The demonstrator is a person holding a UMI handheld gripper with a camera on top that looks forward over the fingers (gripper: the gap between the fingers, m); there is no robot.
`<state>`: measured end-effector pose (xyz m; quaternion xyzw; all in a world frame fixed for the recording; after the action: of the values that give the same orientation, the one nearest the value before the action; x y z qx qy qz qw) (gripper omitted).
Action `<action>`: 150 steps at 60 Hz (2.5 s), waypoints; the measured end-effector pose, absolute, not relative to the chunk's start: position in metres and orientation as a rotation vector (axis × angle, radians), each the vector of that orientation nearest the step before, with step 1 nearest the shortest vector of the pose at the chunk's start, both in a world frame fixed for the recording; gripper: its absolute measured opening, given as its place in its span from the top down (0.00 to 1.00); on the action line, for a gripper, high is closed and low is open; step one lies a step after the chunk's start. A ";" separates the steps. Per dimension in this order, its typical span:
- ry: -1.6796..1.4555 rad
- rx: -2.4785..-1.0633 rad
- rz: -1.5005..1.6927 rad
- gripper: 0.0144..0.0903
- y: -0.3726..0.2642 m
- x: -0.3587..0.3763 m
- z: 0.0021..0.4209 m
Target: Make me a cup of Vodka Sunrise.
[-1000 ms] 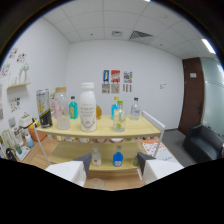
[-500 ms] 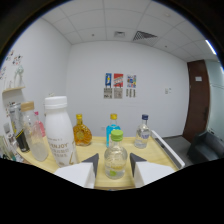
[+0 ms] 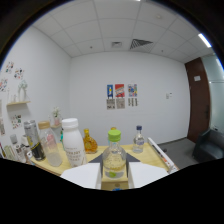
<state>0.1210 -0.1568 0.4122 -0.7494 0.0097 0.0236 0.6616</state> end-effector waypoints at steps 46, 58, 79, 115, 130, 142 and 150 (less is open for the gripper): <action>-0.315 -1.977 -0.362 0.73 -0.219 0.137 0.151; -0.838 -1.805 -0.810 0.73 -0.208 0.135 0.175; -1.606 -1.367 -1.405 0.73 -0.203 0.123 0.192; -1.666 -1.392 -1.481 0.73 -0.202 0.116 0.204; -0.884 -1.685 -0.759 0.72 -0.215 0.105 0.252; -0.360 -1.777 -0.248 0.72 -0.213 0.125 0.220; -0.124 -1.887 -0.046 0.72 -0.204 0.140 0.159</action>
<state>0.1399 -0.2036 0.1590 -0.8089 -0.0532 -0.0198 0.5853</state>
